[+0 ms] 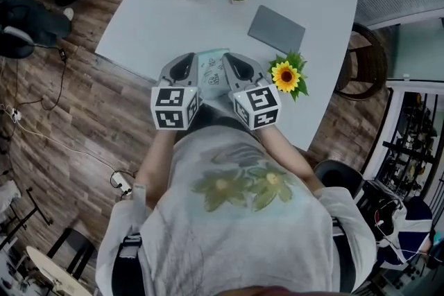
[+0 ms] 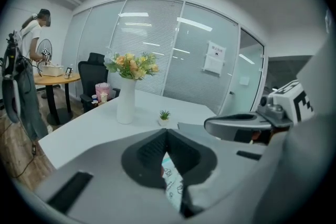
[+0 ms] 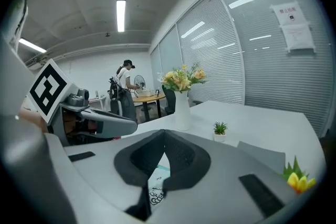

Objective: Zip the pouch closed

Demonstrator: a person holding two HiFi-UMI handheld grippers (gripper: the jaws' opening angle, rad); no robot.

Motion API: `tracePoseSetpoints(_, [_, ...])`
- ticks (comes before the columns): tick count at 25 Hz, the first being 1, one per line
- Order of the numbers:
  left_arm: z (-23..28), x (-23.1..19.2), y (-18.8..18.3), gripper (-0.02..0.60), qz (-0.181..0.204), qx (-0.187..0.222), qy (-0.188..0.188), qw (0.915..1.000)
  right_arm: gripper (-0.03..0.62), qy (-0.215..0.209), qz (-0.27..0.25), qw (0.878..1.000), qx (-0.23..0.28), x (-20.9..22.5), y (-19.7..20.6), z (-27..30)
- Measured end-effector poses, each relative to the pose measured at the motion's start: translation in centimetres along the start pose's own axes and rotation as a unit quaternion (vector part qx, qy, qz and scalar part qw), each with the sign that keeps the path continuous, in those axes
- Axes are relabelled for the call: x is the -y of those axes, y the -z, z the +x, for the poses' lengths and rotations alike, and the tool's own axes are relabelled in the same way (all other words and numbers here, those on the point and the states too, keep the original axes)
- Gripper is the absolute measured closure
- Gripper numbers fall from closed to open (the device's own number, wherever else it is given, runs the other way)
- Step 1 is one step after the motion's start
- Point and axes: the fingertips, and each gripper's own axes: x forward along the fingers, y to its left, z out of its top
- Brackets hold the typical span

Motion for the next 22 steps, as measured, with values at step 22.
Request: tracePoseSetpoints(22, [-3.5, 5.8, -3.1, 0.578, -0.005, 0.03, 0.019, 0.9994, 0.577, -0.02, 0.021, 1.0, 0.004, -1.5, -2.8, -5.3])
